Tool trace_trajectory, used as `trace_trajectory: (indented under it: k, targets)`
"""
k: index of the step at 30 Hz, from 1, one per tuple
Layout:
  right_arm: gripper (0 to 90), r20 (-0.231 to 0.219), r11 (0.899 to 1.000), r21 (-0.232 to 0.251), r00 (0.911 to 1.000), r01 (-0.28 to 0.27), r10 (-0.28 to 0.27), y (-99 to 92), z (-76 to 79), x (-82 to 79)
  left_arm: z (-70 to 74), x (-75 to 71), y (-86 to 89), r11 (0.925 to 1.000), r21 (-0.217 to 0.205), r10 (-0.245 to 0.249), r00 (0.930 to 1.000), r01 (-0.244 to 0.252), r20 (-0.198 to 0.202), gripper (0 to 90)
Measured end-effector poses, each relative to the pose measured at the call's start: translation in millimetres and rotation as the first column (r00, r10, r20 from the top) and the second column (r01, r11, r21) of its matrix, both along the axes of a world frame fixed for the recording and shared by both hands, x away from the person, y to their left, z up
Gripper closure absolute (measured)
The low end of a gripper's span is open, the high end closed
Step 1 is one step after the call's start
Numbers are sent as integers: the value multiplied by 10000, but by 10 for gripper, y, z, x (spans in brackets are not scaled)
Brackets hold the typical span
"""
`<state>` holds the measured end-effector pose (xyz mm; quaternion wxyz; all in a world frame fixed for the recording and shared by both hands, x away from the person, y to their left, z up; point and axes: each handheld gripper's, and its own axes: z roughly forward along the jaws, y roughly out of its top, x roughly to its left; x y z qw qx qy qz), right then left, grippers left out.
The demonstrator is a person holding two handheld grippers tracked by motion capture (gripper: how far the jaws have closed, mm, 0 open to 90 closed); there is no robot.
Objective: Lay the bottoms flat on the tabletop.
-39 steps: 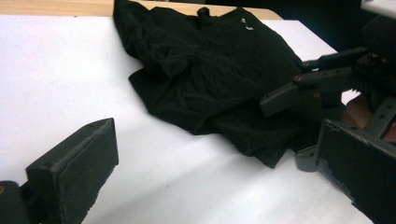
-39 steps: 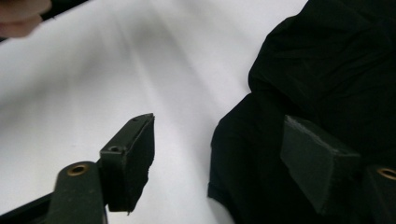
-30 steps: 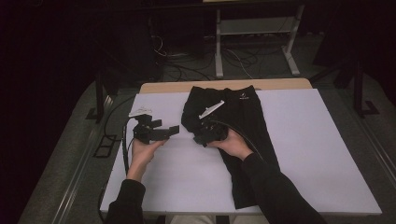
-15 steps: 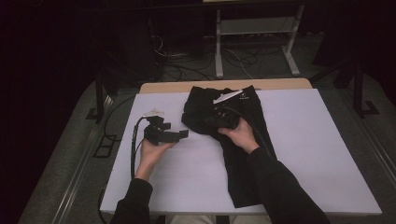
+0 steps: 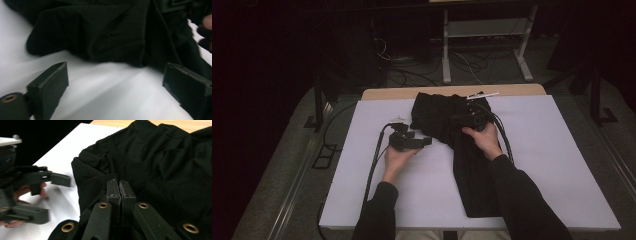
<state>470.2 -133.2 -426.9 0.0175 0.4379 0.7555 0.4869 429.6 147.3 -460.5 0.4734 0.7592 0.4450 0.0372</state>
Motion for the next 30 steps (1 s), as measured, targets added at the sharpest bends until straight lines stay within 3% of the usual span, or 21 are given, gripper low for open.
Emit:
trace_trajectory:
  k: [3, 4, 6, 7, 8, 12, 14, 16, 20, 22, 26, 30]
  targets:
    - [874, -39, 10000, 89, 10000, 22, -21, -48, -25, 18, -25, 111, -125, 9989, 399, 232, 9997, -236, 118, 147]
    - [874, -54, 9998, 210, 10000, 56, -55, -77, -31, 29, -27, 140, -165, 9968, 676, 423, 9989, -436, 195, 255]
    - [874, -56, 9996, 288, 10000, 62, -61, -90, -34, 33, -25, 184, -243, 9919, 1143, 492, 9975, -548, 511, 307]
    - [874, -134, 9989, 464, 9999, 79, -73, -108, -42, 43, -25, 198, -273, 9928, 1082, 449, 9970, -516, 634, 469]
    - [874, -134, 9989, 464, 9999, 79, -73, -108, -42, 43, -23, 212, -297, 9933, 1072, 371, 9970, -443, 680, 469]
    - [872, -145, 9991, 423, 9999, 38, -32, -116, -66, 58, 10, 208, -350, 9933, 1112, 207, 9958, -306, 889, 843]
    - [869, -162, 9992, 409, 9999, -12, 18, -118, -77, 59, 52, 184, -317, 9958, 886, 158, 9969, -226, 765, 872]
    - [859, -171, 9995, 327, 9999, -4, 10, -121, -82, 57, 119, 146, -265, 9952, 953, 139, 9973, -207, 715, 877]
    - [781, -171, 9987, 504, 9998, -64, 73, -115, -55, 41, 258, 82, -106, 9960, 844, 246, 9986, -284, 458, 881]
    - [710, -116, 9985, 542, 9999, -69, 76, -97, -4, 5, 317, 68, -34, 9967, 718, 374, 9992, -384, 144, 881]
    - [662, 199, 9956, 865, 9992, -356, 340, -37, 110, -159, 415, 36, 58, 9963, 650, 588, 9977, -565, -333, 880]
    - [651, 433, 9906, 816, 9934, -1098, 1066, 80, 167, -388, 471, 20, 120, 9956, 689, 689, 9952, -642, -692, 879]
